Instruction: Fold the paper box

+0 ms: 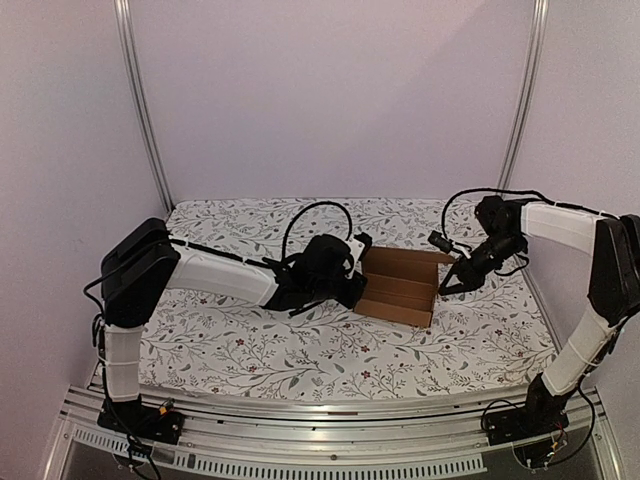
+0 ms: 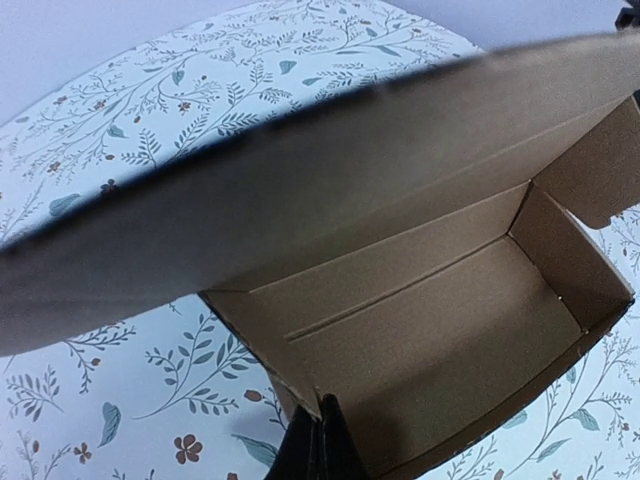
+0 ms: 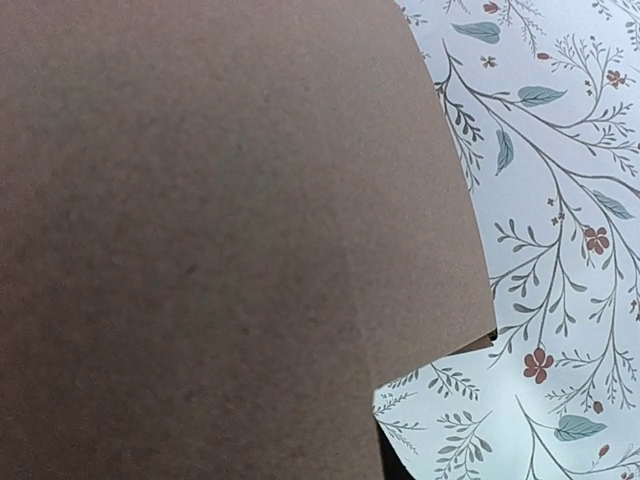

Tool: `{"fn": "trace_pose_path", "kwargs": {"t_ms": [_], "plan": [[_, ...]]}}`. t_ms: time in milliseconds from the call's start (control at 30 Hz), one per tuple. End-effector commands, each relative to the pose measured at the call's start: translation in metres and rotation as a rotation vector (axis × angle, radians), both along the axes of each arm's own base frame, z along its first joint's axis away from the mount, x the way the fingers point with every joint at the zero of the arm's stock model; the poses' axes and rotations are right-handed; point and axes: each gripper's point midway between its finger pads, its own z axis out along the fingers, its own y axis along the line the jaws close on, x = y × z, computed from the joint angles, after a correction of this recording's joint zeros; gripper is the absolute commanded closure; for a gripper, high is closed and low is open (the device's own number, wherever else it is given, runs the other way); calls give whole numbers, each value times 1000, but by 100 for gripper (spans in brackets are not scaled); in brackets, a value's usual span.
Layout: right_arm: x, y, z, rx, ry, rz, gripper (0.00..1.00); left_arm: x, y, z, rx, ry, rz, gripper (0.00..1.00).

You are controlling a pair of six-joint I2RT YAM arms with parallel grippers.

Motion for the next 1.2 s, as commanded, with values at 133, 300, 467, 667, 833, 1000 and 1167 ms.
{"fn": "trace_pose_path", "kwargs": {"t_ms": [133,300,467,667,833,1000,1167], "plan": [[14,20,28,107,17,-46,85,-29,-5,-14,55,38,-89,100],[18,17,20,82,33,-65,85,-29,-5,-12,64,35,-96,100],[15,10,2,22,58,-62,85,-29,-6,-17,78,39,-99,100],[3,-4,-6,-25,56,-38,85,-31,1,-28,81,34,-78,100],[-9,-13,-8,-68,36,-14,84,-35,9,-31,94,-7,-62,100],[-23,-26,-15,-120,33,6,80,-39,14,-42,124,-25,-54,100],[-43,-45,-17,-194,33,30,73,-41,13,-41,130,-50,-52,100]]}}
